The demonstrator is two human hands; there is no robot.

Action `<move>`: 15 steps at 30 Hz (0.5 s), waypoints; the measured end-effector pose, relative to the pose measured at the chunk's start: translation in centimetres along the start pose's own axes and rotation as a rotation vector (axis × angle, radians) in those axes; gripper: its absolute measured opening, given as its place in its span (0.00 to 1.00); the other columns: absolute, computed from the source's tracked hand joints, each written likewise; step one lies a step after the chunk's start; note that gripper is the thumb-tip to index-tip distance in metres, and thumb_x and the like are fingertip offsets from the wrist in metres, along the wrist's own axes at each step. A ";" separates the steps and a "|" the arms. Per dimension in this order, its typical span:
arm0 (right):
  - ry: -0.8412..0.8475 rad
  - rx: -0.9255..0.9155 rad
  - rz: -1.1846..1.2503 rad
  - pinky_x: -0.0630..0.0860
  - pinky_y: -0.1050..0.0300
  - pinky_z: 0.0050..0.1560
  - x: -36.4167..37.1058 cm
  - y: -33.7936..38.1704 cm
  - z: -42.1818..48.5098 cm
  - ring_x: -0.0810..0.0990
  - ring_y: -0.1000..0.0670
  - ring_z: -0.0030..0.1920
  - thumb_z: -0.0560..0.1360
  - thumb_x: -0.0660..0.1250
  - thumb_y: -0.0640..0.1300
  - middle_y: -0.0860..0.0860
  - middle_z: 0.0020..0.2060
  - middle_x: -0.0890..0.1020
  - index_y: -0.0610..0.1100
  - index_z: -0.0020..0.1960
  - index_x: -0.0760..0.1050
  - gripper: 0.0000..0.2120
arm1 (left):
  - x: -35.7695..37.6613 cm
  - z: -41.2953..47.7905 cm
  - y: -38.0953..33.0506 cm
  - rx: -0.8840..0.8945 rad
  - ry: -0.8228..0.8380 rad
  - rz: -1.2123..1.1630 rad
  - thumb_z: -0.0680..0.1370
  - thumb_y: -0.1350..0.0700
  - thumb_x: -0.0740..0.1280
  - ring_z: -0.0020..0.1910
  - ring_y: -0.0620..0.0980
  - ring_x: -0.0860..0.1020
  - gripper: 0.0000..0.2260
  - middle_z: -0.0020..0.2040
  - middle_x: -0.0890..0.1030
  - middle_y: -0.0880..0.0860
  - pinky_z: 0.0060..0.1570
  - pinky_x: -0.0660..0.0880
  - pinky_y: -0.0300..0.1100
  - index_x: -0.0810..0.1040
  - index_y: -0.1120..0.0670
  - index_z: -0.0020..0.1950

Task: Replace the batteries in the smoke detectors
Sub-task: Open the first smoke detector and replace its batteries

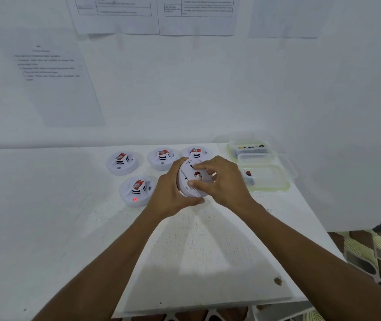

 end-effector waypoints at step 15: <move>-0.083 0.011 -0.052 0.76 0.48 0.59 1.3 -0.2 -0.3 0.80 0.51 0.55 0.70 0.74 0.57 0.50 0.55 0.84 0.48 0.56 0.84 0.19 | 0.5 -0.4 -0.2 -0.064 -0.001 -0.055 0.57 0.33 0.70 0.56 0.23 0.66 0.40 0.59 0.63 0.28 0.49 0.62 0.16 0.57 0.37 0.65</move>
Point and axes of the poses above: each hand's wrist, its own z-axis towards the middle knuckle, its own x-axis out of the palm, y = z × x, the point moved 3 cm from there along z, towards the middle knuckle
